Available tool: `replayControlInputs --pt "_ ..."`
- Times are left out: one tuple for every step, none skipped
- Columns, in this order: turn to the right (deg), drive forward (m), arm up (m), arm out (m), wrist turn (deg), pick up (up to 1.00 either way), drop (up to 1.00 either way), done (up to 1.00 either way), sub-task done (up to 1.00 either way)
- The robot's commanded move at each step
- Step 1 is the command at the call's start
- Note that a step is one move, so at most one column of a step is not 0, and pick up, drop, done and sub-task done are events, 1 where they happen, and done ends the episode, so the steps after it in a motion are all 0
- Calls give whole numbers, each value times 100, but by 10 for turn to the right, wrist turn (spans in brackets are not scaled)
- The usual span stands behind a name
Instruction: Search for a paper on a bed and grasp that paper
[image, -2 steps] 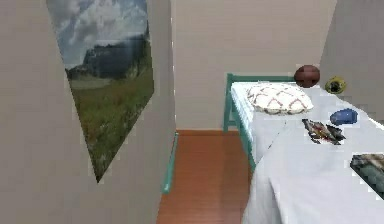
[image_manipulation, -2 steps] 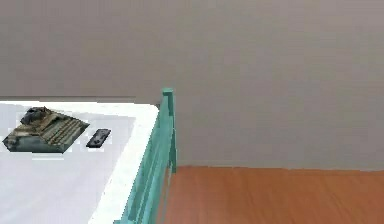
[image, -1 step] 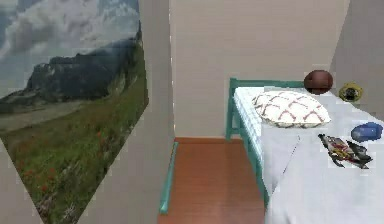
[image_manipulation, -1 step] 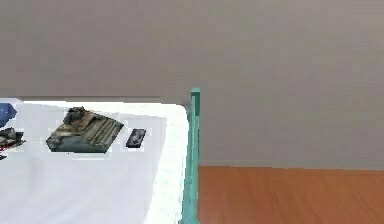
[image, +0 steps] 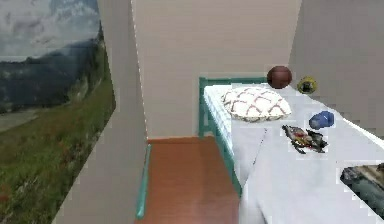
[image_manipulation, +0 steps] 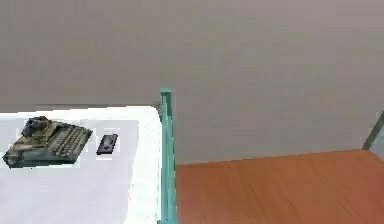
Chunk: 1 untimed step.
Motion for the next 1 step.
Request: replayControlInputs --pt "0 40 0 0 0 0 0 0 0"
